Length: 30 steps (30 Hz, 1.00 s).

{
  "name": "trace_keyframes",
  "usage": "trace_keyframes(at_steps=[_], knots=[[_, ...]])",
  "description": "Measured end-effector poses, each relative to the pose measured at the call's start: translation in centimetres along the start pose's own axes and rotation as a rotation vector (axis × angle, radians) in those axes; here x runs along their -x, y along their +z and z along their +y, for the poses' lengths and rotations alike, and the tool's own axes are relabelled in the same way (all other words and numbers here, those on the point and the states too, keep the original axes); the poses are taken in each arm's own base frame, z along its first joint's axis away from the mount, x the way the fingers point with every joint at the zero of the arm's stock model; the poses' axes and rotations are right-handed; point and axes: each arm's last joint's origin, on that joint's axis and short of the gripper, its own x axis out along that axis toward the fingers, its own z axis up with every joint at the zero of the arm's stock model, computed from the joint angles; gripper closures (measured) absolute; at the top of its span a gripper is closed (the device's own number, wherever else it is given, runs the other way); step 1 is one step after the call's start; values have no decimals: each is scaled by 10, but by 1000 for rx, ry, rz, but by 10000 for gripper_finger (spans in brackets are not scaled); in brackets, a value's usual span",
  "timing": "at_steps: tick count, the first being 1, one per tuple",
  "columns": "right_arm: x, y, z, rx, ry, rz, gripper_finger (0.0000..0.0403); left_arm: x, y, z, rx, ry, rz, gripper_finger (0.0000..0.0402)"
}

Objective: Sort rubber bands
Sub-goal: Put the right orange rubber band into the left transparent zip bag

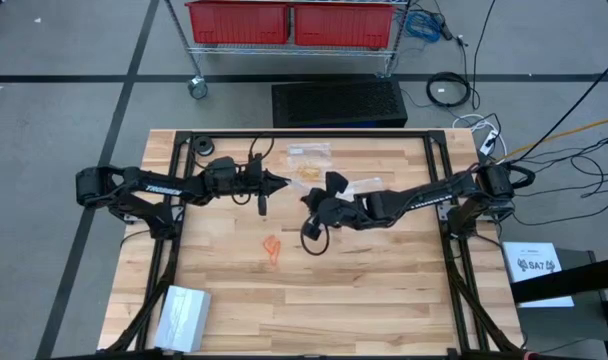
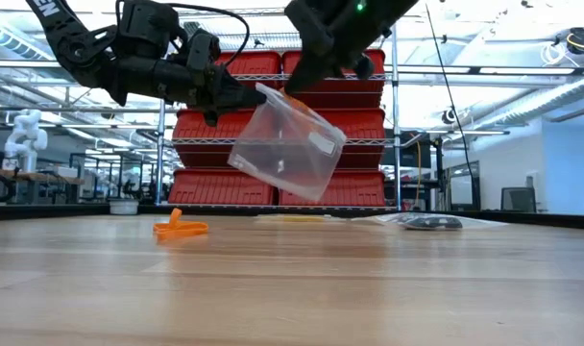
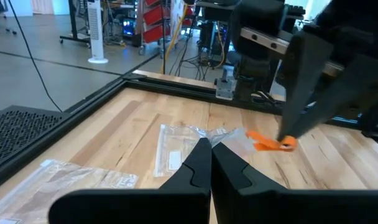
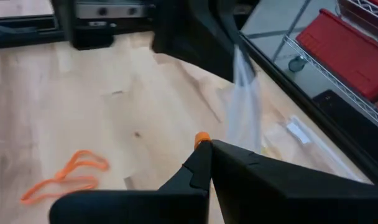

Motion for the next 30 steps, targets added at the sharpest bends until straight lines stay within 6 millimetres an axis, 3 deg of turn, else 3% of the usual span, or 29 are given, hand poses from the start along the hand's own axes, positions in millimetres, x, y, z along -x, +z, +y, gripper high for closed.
trace_keyframes(at_steps=[11, 17, 24, 30], knots=[[-11, -1, -21, -41, -79, 44, 403, 0, 0, 0, 0, 0, 0, 401], [-18, 2, -31, -70, -36, 53, 398, 0, 0, 0, 0, 0, 0, 401], [-17, 7, -33, -39, 2, 37, 326, 0, 0, 0, 0, 5, 0, 401], [-1, 15, -36, -47, 56, 19, 261, 0, 0, 0, -1, 9, 0, 401]])
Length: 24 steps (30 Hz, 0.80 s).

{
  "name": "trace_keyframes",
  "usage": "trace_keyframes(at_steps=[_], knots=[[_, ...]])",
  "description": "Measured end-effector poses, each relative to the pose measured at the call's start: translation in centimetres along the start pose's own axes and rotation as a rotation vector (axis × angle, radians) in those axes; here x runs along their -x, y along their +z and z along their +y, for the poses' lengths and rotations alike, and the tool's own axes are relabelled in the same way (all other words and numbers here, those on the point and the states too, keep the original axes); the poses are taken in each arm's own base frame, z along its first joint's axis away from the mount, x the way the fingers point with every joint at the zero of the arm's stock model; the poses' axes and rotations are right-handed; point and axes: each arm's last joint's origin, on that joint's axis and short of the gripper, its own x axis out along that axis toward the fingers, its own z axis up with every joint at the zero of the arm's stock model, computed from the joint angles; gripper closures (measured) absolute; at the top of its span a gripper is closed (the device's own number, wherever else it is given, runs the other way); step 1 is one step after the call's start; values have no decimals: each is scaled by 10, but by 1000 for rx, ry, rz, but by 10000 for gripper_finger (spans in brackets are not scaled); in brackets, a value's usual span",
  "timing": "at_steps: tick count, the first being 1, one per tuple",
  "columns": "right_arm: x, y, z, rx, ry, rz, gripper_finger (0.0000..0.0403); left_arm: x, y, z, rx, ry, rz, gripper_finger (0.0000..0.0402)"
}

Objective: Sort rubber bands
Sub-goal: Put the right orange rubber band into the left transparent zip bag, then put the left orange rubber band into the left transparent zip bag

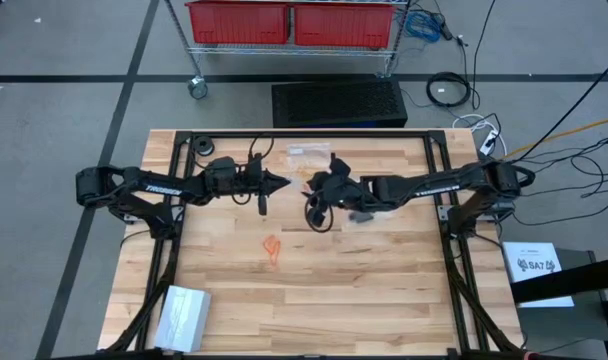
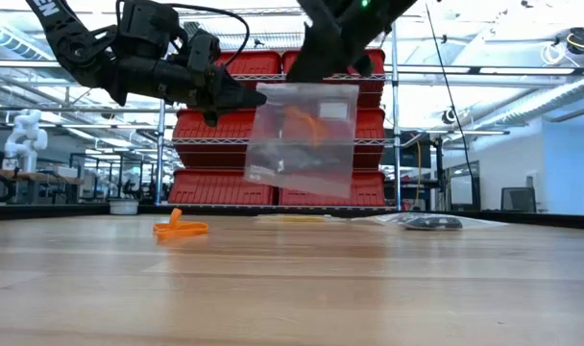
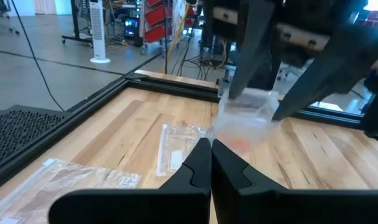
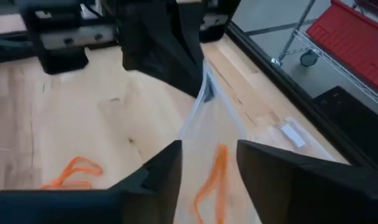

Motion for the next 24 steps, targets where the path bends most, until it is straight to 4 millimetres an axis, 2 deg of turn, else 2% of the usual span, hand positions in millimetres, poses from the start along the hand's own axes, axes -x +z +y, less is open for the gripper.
trace_keyframes(at_steps=[7, 12, 17, 24], knots=[[24, 4, 3, 16, 44, 10, 228, 0, 0, 1, -9, 25, 1, 401], [26, -6, 23, -28, 255, 97, 226, 3, -5, 7, -20, 90, 24, 401], [1, -30, 50, -55, 296, 173, 231, 15, -8, 18, -11, 145, 28, 401], [-60, -67, 89, -106, 437, 126, 231, 38, 0, 12, -23, 148, -26, 401]])
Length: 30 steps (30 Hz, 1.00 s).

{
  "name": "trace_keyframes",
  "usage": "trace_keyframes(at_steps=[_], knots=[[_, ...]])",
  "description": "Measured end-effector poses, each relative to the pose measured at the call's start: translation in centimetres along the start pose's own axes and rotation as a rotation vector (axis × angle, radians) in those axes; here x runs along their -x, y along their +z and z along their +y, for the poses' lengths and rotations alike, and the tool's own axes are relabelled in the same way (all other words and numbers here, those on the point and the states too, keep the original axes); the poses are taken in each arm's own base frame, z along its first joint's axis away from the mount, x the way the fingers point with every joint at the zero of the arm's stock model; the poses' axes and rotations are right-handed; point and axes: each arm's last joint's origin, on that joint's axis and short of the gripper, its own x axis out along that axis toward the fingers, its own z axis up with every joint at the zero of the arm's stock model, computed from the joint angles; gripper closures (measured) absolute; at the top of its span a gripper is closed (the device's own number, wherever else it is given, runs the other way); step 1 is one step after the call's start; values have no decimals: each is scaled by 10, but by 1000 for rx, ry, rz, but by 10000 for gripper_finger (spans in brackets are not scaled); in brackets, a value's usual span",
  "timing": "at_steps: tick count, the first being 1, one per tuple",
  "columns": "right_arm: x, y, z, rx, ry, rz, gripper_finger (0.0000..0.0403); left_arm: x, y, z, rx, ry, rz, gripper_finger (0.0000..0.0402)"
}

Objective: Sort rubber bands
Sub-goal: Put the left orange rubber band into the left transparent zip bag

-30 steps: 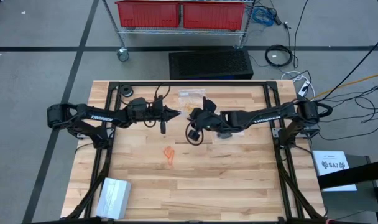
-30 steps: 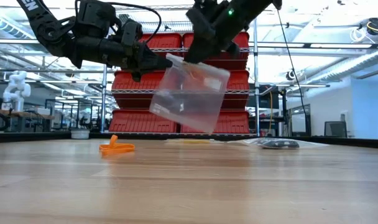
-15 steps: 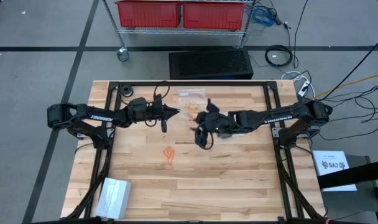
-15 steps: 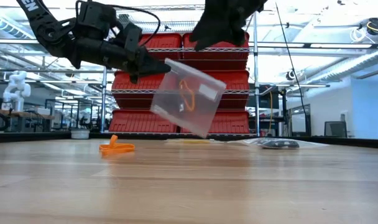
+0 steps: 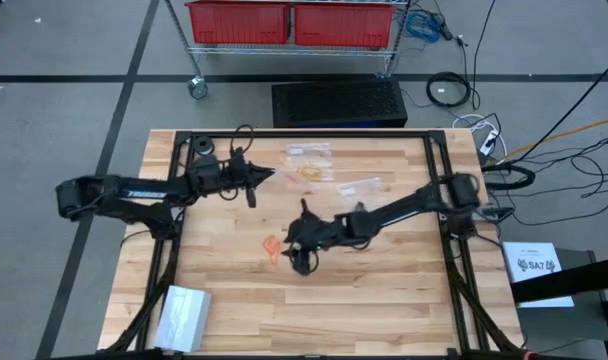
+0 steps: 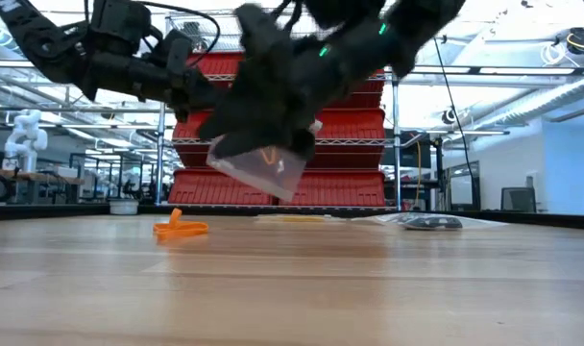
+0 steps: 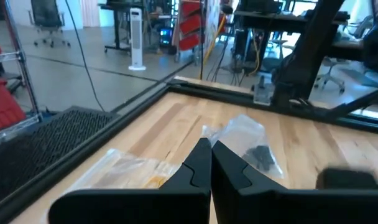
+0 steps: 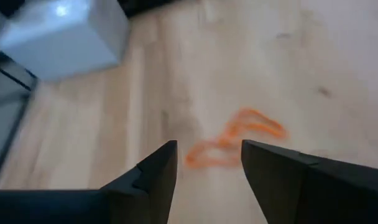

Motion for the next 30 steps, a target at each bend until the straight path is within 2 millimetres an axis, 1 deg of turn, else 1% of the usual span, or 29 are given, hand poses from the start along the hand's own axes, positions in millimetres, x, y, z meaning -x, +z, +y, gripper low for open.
trace_keyframes(at_steps=[2, 4, 7, 10, 13, 16, 18, 19, 21, 23, 25, 26, 30], knots=[[-17, -5, -3, -45, 47, -46, 231, 5, 1, -1, 1, -2, 4, 401], [-31, -11, -8, -93, 53, -60, 231, 8, 2, -2, 3, -4, 24, 401], [-49, -17, -13, -122, 15, -40, 231, 10, 0, -4, 7, -13, 53, 401], [-63, -20, -13, -132, -21, -11, 232, 9, -2, -7, 8, -22, 78, 401], [-75, -21, -13, -141, -35, 10, 232, 9, -4, -8, 9, -29, 93, 401], [-81, -16, -10, -142, -30, 0, 232, 9, -5, -9, 8, -34, 99, 401], [-81, -16, -10, -140, -41, 5, 237, 9, -5, -9, 9, -34, 107, 401], [-81, -15, -11, -139, -58, 6, 244, 9, -5, -9, 8, -34, 106, 401], [-81, -16, -12, -134, -107, 1, 273, 9, -5, -9, 6, -34, 105, 401], [-81, -17, -13, -125, -118, 12, 317, 9, -5, -9, 5, -34, 104, 401], [-81, -18, -14, -111, -119, 21, 371, 9, -5, -9, 4, -34, 102, 401], [-81, -19, -14, -102, -121, 25, 386, 9, -5, -9, 4, -34, 103, 401], [-78, -17, -12, -66, -94, 42, 393, 9, -5, -9, 4, -32, 100, 401]])
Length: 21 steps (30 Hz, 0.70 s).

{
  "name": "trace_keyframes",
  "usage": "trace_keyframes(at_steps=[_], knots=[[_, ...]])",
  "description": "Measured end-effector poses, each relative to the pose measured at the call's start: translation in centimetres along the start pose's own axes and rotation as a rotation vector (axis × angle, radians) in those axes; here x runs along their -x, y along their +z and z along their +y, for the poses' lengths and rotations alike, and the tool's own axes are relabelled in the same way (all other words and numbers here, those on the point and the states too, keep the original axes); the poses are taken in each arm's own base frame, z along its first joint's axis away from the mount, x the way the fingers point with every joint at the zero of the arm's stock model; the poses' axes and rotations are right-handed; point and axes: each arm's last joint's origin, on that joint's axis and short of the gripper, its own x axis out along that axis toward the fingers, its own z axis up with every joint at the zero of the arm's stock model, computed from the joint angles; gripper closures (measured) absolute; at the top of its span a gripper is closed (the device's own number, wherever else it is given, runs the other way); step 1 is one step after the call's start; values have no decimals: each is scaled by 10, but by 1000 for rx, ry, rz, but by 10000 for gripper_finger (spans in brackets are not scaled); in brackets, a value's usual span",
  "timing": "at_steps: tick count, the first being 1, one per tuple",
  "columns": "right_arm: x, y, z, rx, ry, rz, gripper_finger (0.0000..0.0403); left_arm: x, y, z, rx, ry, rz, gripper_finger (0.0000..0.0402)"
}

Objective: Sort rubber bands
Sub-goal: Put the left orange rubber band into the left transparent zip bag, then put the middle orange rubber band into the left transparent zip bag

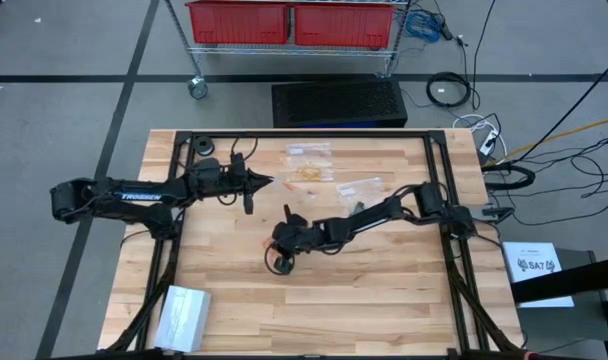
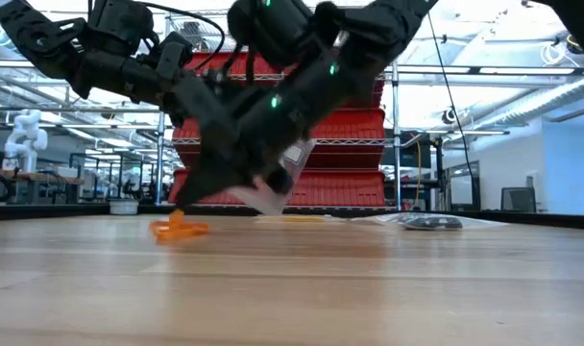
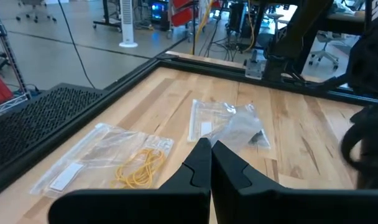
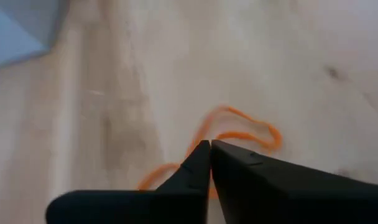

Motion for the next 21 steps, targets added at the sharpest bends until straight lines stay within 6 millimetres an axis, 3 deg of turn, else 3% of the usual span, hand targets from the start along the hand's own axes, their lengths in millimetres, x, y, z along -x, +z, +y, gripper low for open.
trace_keyframes(at_steps=[7, 13, 21], knots=[[29, 26, 9, 84, 31, -43, 402, 0, 0, 0, 0, 1, 0, 401], [38, 28, 9, 165, 18, -4, 399, 0, 1, 0, -2, 1, -5, 401], [28, 17, 2, 226, -9, 46, 319, 0, 1, 0, -4, 1, -9, 401]])
